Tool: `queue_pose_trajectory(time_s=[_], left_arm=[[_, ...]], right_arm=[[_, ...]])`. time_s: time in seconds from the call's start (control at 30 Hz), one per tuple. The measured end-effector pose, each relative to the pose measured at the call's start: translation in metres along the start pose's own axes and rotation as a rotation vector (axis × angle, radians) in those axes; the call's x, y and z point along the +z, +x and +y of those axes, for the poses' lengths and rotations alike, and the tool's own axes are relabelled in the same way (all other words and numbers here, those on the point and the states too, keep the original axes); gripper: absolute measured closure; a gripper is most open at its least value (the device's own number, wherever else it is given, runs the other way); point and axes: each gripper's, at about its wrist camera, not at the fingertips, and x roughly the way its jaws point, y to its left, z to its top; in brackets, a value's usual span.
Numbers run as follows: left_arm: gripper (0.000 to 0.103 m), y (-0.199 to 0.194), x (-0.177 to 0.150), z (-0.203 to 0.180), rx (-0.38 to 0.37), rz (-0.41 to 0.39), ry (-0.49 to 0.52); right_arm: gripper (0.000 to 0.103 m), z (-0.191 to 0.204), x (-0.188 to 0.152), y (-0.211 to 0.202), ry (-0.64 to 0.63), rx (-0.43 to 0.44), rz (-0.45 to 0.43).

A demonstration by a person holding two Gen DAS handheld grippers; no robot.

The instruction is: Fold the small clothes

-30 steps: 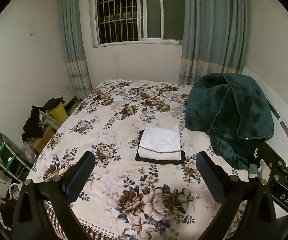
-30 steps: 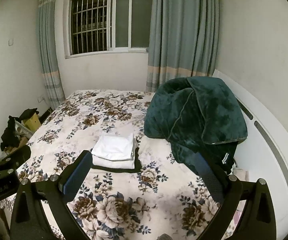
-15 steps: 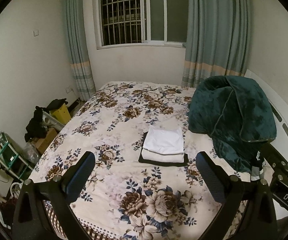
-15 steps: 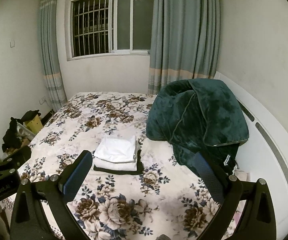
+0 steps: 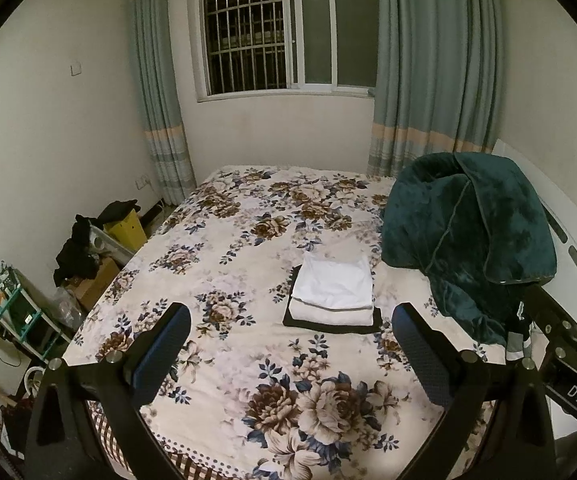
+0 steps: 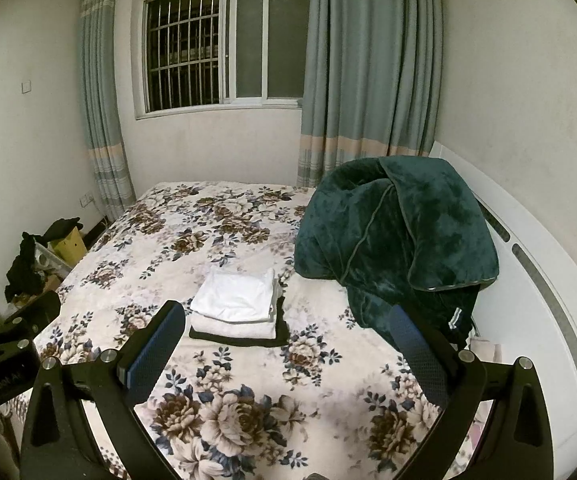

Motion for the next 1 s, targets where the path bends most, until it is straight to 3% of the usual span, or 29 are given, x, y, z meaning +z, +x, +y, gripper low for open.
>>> queue_pose_trajectory(time_s=[1.0], left_arm=[[0.000,-0.009,0.004,0.003,0.022,-0.028,-0.002]], right_arm=[[0.000,0.013,-0.001,-0.006,-0.004,0.003,-0.008]])
